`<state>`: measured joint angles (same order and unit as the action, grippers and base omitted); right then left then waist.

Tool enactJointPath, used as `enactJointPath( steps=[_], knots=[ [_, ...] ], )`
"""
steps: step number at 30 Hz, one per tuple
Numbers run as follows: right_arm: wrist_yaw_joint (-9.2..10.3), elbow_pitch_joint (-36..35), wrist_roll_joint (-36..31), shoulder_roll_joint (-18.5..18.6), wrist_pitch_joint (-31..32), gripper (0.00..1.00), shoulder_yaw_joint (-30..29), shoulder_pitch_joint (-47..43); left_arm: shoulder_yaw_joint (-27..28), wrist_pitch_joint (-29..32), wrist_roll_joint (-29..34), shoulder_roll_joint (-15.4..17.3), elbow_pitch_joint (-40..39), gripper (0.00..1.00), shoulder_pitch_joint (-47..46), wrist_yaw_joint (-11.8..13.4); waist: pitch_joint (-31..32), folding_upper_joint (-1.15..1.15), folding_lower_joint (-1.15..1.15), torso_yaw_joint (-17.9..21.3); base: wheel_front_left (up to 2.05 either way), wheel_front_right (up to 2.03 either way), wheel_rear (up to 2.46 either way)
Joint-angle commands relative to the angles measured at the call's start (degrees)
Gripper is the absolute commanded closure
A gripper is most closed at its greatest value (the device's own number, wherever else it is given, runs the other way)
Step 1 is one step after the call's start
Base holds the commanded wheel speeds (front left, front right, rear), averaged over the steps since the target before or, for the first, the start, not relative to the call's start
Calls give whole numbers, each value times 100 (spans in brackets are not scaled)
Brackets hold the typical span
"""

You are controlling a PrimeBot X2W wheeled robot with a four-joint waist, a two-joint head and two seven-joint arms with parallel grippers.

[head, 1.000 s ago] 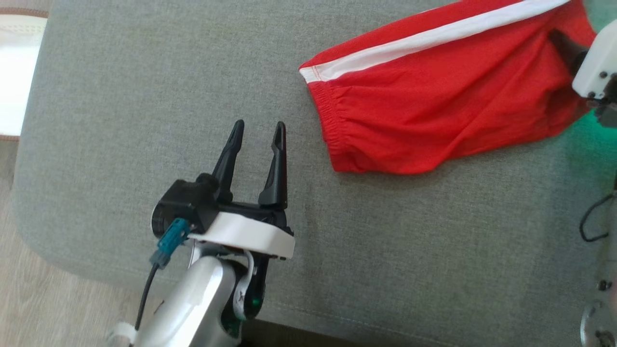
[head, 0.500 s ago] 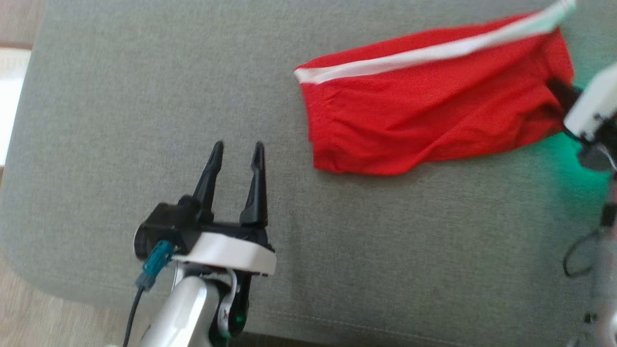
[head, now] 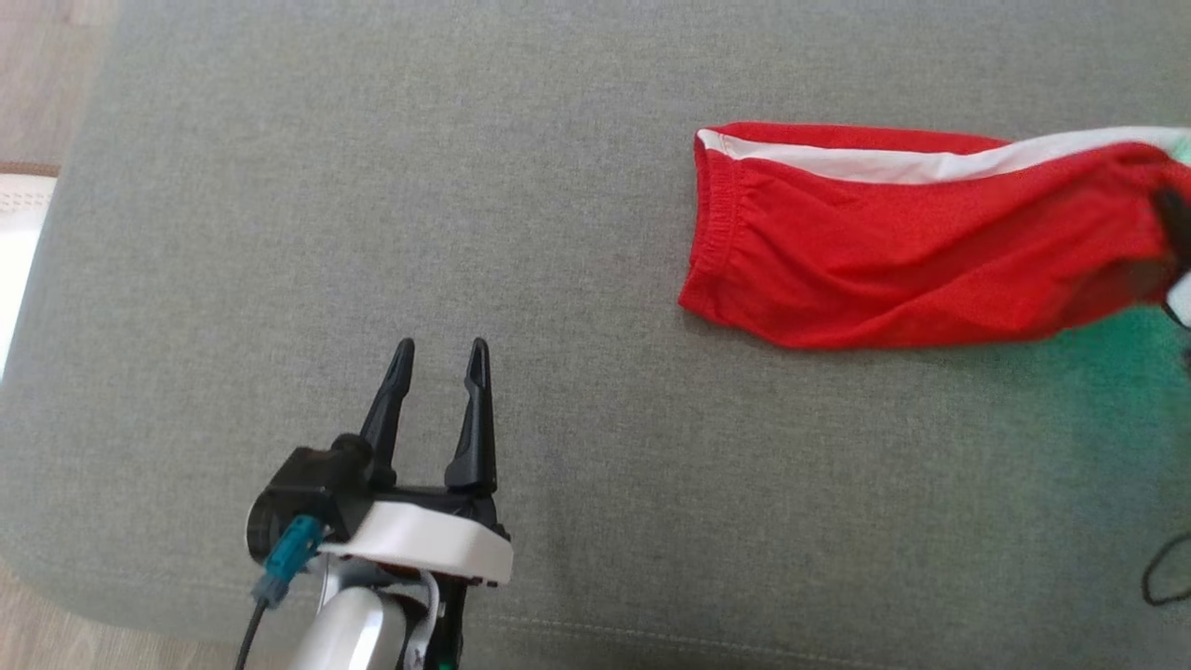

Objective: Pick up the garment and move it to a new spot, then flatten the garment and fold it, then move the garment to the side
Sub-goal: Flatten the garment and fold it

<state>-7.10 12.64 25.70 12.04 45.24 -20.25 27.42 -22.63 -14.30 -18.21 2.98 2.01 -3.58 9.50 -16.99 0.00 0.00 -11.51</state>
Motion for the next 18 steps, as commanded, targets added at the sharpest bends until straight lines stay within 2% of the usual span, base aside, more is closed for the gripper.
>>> enactJointPath(
  steps=[1,5,9,13,18],
  knots=[
    [-39,-334,117,80,-40,100,194,99,205,-70,39,-5,-179,0,-26,-29,32,0,0,-4,0,0,0],
    [-39,-888,417,-69,36,100,928,14,165,-70,3,-8,-150,0,32,-36,135,0,0,-21,0,0,0],
    [-39,-1208,506,-384,162,100,1726,36,83,-70,-94,-9,-149,0,48,-9,172,0,0,-64,0,0,0],
    [-39,-957,291,-701,160,100,2330,26,-108,-70,-219,-9,-131,0,-24,17,143,0,0,-227,0,0,0],
    [-39,-307,51,-889,-311,100,2544,86,-294,-70,-346,-10,-56,0,-78,76,143,0,0,-472,0,0,0]
  ],
)
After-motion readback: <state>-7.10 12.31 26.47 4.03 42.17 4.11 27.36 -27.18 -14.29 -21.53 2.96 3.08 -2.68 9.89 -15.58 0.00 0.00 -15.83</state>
